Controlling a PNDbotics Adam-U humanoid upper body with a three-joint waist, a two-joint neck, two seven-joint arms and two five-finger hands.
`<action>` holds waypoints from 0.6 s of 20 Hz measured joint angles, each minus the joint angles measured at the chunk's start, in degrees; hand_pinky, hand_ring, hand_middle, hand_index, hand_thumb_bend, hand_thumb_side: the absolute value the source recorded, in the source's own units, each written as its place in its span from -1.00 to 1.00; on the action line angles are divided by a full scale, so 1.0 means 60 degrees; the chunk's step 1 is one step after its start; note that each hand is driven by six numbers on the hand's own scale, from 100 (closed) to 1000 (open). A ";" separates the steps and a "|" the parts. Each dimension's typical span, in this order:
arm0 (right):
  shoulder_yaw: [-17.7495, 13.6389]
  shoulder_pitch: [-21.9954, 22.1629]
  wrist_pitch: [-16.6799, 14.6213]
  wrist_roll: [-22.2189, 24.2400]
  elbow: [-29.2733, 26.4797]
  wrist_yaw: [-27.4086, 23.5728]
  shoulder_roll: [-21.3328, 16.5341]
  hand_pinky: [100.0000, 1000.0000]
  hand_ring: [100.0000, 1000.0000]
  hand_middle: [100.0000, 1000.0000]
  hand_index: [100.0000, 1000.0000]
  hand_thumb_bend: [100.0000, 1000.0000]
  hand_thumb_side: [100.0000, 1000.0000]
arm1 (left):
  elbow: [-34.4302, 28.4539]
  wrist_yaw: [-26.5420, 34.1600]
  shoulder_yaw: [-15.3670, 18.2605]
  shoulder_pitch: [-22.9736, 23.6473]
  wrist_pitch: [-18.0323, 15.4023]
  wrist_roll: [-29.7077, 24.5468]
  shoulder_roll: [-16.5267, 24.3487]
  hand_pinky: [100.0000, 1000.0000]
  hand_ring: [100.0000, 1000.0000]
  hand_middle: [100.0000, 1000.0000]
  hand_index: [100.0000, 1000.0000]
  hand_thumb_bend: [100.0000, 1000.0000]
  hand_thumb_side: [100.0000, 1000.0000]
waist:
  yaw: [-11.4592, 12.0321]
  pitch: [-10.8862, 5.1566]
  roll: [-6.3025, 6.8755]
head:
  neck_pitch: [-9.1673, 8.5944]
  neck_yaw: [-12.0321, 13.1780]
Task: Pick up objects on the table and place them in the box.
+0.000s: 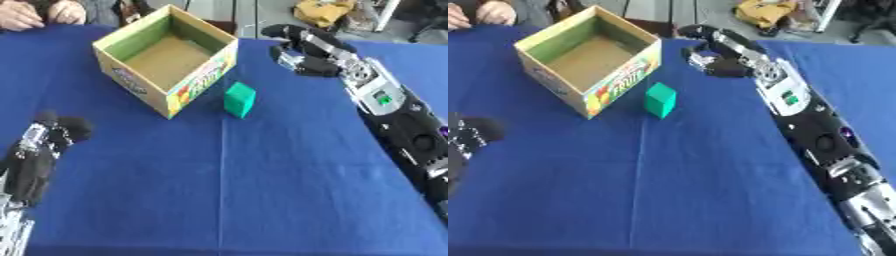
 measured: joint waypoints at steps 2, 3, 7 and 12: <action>0.0004 -0.0001 -0.0315 -0.0107 0.0242 0.0318 0.0093 0.72 1.00 0.81 0.87 -0.83 0.17 | -0.0001 0.0004 -0.0017 -0.0026 0.0005 -0.0010 -0.0003 0.61 0.49 0.13 0.32 -0.74 1.00 | 0.0075 0.0011 -0.0004 | -0.0050 -0.0013; 0.0013 -0.0005 -0.0469 -0.0163 0.0341 0.0480 0.0133 0.72 1.00 0.80 0.87 -0.81 0.16 | -0.0001 0.0005 -0.0036 -0.0042 0.0009 -0.0017 -0.0004 0.61 0.49 0.13 0.32 -0.74 1.00 | 0.0095 0.0026 -0.0007 | -0.0058 -0.0019; 0.0043 -0.0019 -0.0909 -0.0427 0.0624 0.1117 0.0225 0.70 1.00 0.80 0.88 -0.71 0.12 | -0.0001 0.0013 -0.0057 -0.0079 0.0013 -0.0050 -0.0008 0.60 0.49 0.13 0.32 -0.74 1.00 | 0.0149 0.0063 -0.0021 | -0.0086 -0.0083; 0.0052 -0.0086 -0.1154 -0.0853 0.0664 0.1912 0.0245 0.67 0.98 0.79 0.89 -0.48 0.09 | -0.0001 0.0029 -0.0088 -0.0147 0.0011 -0.0082 -0.0010 0.60 0.49 0.13 0.32 -0.74 1.00 | 0.0226 0.0118 -0.0029 | -0.0140 -0.0113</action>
